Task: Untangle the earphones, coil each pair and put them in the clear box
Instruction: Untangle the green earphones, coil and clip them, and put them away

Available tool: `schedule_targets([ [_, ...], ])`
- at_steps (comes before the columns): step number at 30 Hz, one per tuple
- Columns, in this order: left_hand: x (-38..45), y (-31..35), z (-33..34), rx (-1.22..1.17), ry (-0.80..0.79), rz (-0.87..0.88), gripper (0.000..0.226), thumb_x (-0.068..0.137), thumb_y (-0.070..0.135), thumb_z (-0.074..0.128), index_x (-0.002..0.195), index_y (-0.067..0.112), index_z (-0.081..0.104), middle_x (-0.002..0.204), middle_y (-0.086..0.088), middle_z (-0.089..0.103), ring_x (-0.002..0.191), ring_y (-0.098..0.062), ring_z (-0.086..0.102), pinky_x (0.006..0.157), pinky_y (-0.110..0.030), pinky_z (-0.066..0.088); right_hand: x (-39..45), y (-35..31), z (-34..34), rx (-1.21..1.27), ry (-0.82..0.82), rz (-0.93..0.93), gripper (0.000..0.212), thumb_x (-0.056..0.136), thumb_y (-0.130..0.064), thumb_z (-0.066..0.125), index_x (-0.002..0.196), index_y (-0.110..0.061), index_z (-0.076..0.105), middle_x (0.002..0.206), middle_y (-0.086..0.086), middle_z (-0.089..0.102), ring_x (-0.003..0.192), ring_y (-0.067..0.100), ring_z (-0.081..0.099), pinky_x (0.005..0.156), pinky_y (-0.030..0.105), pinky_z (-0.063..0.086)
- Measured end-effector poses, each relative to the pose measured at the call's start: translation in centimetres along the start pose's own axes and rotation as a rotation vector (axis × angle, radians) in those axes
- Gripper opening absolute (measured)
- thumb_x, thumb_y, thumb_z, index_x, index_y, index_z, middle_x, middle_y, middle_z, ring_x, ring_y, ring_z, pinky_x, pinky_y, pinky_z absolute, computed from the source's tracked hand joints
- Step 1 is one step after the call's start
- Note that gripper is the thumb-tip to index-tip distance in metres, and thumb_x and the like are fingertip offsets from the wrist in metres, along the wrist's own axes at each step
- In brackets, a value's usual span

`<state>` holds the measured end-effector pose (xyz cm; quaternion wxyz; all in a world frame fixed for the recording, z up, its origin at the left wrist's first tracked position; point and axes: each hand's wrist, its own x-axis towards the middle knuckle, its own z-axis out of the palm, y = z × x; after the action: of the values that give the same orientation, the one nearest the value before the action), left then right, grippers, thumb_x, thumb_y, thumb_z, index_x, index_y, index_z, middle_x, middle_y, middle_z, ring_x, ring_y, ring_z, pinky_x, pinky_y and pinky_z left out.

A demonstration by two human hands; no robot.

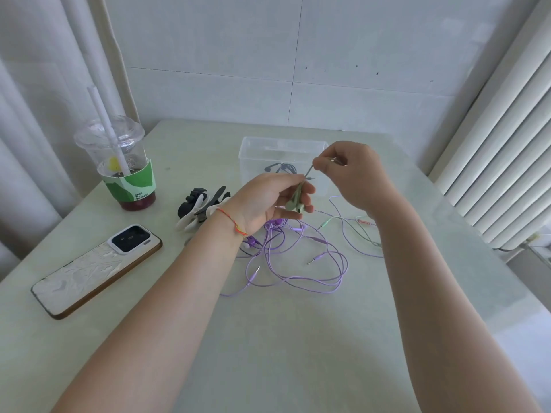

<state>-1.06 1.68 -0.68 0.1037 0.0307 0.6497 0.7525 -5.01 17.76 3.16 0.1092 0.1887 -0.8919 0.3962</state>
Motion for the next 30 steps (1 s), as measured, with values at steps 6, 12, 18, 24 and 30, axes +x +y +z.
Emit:
schedule_targets([
  [6,-0.8,0.8,-0.2,-0.366,-0.085,0.026,0.020,0.094,0.019,0.052,0.102,0.009,0.068,0.091,-0.002,0.074,0.090,-0.019,0.072,0.056,-0.020,0.055,0.0,0.7,1.0,0.036,-0.044,0.030,0.016,0.094,-0.027,0.059,0.079,-0.023,0.065,0.055,-0.005,0.040,0.047,0.006,0.035,0.050,0.022,0.029],
  [12,-0.3,0.8,-1.2,-0.619,0.001,0.067,0.023,0.100,0.021,0.049,0.109,0.010,0.067,0.110,-0.003,0.073,0.105,-0.021,0.070,0.060,-0.018,0.057,-0.7,0.0,1.9,-0.106,-0.412,0.018,0.021,0.096,-0.031,0.056,0.083,-0.031,0.072,0.058,-0.005,0.051,0.039,-0.001,0.042,0.040,0.009,0.031],
  [18,0.1,0.1,-1.5,-0.386,0.157,0.077,0.023,0.102,0.022,0.046,0.107,0.012,0.066,0.107,-0.004,0.074,0.094,-0.016,0.071,0.059,-0.020,0.056,-1.0,-0.9,1.7,-0.144,-0.447,-0.013,0.020,0.093,-0.030,0.058,0.084,-0.020,0.074,0.063,0.003,0.051,0.053,0.012,0.042,0.047,0.018,0.033],
  [24,-0.2,0.5,-1.4,-0.170,0.215,0.044,0.029,0.101,0.019,0.044,0.080,0.011,0.063,0.085,-0.007,0.074,0.070,-0.016,0.071,0.043,-0.020,0.046,-1.1,-1.1,0.7,-0.121,-0.386,-0.007,0.023,0.092,-0.023,0.053,0.082,-0.023,0.074,0.069,0.004,0.051,0.063,0.019,0.045,0.060,0.030,0.036],
  [30,-0.2,0.5,-1.5,-0.119,0.184,0.041,0.030,0.101,0.016,0.043,0.074,0.010,0.054,0.074,-0.007,0.072,0.079,-0.026,0.072,0.042,-0.021,0.045,-1.1,-1.0,0.6,-0.106,-0.314,-0.038,0.017,0.091,-0.030,0.058,0.082,-0.025,0.070,0.057,-0.009,0.042,0.047,0.006,0.035,0.049,0.019,0.030],
])
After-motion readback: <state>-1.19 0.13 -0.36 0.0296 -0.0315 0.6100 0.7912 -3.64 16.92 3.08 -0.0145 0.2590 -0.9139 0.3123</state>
